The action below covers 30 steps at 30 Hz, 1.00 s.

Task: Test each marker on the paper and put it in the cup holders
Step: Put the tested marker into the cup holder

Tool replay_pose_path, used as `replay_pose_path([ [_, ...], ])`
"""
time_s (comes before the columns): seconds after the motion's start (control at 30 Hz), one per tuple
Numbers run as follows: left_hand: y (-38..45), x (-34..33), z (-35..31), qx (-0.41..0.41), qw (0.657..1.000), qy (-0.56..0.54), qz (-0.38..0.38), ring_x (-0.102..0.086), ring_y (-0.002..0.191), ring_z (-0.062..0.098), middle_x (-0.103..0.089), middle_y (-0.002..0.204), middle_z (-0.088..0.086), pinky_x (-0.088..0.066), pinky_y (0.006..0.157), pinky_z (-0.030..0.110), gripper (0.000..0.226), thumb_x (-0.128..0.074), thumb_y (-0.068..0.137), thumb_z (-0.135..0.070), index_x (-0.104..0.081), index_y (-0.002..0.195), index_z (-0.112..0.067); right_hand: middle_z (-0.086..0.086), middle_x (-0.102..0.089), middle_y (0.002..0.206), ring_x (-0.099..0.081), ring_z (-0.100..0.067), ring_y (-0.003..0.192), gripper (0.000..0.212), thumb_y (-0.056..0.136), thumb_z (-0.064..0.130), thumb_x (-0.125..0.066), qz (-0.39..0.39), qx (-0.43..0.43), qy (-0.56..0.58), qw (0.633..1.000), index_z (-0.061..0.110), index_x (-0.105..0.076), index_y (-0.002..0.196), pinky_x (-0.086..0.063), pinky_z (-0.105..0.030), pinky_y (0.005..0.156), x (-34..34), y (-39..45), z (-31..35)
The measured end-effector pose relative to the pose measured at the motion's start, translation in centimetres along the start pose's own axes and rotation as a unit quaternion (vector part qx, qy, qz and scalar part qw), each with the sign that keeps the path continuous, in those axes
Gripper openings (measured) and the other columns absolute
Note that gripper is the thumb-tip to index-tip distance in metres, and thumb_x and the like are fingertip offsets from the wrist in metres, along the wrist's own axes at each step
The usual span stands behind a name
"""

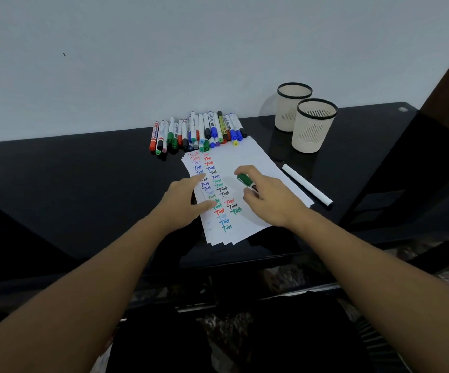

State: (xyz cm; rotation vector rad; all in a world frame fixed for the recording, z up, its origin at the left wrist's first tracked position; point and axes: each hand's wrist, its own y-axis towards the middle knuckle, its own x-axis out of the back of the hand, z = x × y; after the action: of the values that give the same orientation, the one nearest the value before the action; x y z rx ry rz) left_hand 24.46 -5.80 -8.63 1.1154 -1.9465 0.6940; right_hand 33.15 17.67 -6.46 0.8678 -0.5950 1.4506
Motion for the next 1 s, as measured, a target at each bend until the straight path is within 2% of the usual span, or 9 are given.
replay_pose_path([
  [0.13,-0.3,-1.3,1.2,-0.047,0.997,0.05,-0.038,-0.021,0.146,0.022,-0.035,0.157,-0.007,-0.023,0.12,0.048,0.067,-0.056,0.091,-0.067,-0.046,0.149,-0.035,-0.01,-0.057,0.07,-0.055,-0.024,0.065,0.035,0.1,0.024,-0.049,-0.022,-0.024,-0.032,0.999,0.036,-0.039,0.132,-0.046,-0.039,0.063,0.2,-0.1,-0.7],
  [0.2,-0.4,-1.5,1.5,-0.049,0.997,0.042,-0.05,-0.022,0.143,0.019,-0.037,0.155,-0.008,-0.025,0.119,0.049,0.073,-0.049,0.084,-0.077,-0.05,0.145,-0.037,-0.005,-0.053,0.066,-0.055,-0.024,0.062,0.034,0.099,0.025,-0.049,-0.026,-0.032,-0.045,0.998,0.037,-0.039,0.129,-0.045,-0.039,0.06,0.3,-0.2,-0.9],
  [0.3,-0.4,-1.6,1.6,-0.044,0.997,0.037,-0.054,-0.023,0.142,0.017,-0.038,0.153,-0.01,-0.027,0.119,0.048,0.083,-0.039,0.075,-0.084,-0.052,0.144,-0.039,-0.002,-0.05,0.065,-0.054,-0.022,0.06,0.034,0.099,0.024,-0.049,-0.032,-0.046,-0.045,0.997,0.036,-0.039,0.129,-0.041,-0.036,0.054,0.5,-0.3,-1.4],
  [0.5,-0.5,-1.8,1.6,-0.043,0.996,0.046,-0.056,-0.022,0.143,0.016,-0.037,0.155,-0.01,-0.026,0.119,0.047,0.082,-0.039,0.076,-0.083,-0.051,0.144,-0.039,-0.005,-0.054,0.068,-0.058,-0.026,0.063,0.035,0.098,0.024,-0.049,-0.013,-0.056,-0.034,0.998,0.039,-0.038,0.127,-0.051,-0.045,0.061,0.5,-0.7,-1.4],
  [0.63,-0.6,-1.7,1.5,-0.045,0.996,0.046,-0.061,-0.024,0.142,0.017,-0.038,0.154,-0.009,-0.027,0.118,0.048,0.085,-0.037,0.075,-0.085,-0.052,0.144,-0.038,-0.007,-0.053,0.068,-0.056,-0.025,0.064,0.036,0.099,0.022,-0.048,-0.028,-0.07,-0.006,0.997,0.039,-0.039,0.129,-0.049,-0.042,0.062,0.3,-0.5,-1.6],
  [0.7,-0.5,-1.6,1.5,-0.038,0.997,0.047,-0.054,-0.026,0.14,0.017,-0.039,0.153,-0.009,-0.028,0.118,0.049,0.083,-0.038,0.075,-0.084,-0.052,0.143,-0.039,-0.005,-0.054,0.075,-0.054,-0.02,0.069,0.043,0.102,0.016,-0.045,-0.032,-0.076,0.031,0.996,0.038,-0.039,0.138,-0.044,-0.038,0.065,0.4,-0.2,-1.6],
  [0.8,0.1,-1.3,1.2,-0.027,0.996,0.074,-0.043,-0.031,0.131,0.017,-0.042,0.144,-0.01,-0.031,0.114,0.05,0.071,-0.048,0.083,-0.078,-0.049,0.144,-0.041,-0.008,-0.06,0.109,-0.062,-0.021,0.091,0.055,0.104,0.007,-0.04,0.001,-0.065,0.05,0.997,0.042,-0.037,0.147,-0.05,-0.037,0.081,1.1,0.3,-1.4],
  [0.93,1.9,-0.2,-0.2,-0.007,0.993,0.119,-0.028,-0.035,0.124,0.019,-0.043,0.127,-0.005,-0.039,0.106,0.048,0.063,-0.052,0.092,-0.067,-0.045,0.148,-0.039,-0.007,-0.066,0.116,-0.073,-0.018,0.091,0.04,0.103,0.007,-0.037,-0.016,-0.12,0.122,0.985,0.028,-0.066,0.121,-0.059,-0.032,0.082,2.0,1.2,-0.9],
  [1.0,2.8,0.2,-0.6,0.008,0.993,0.118,-0.025,-0.035,0.127,0.021,-0.043,0.131,-0.001,-0.039,0.107,0.048,0.065,-0.054,0.092,-0.066,-0.046,0.148,-0.036,-0.002,-0.067,0.118,-0.074,-0.017,0.091,0.038,0.104,0.012,-0.04,-0.037,-0.158,0.206,0.965,0.026,-0.068,0.125,-0.061,-0.033,0.084,2.7,1.8,-0.8],
])
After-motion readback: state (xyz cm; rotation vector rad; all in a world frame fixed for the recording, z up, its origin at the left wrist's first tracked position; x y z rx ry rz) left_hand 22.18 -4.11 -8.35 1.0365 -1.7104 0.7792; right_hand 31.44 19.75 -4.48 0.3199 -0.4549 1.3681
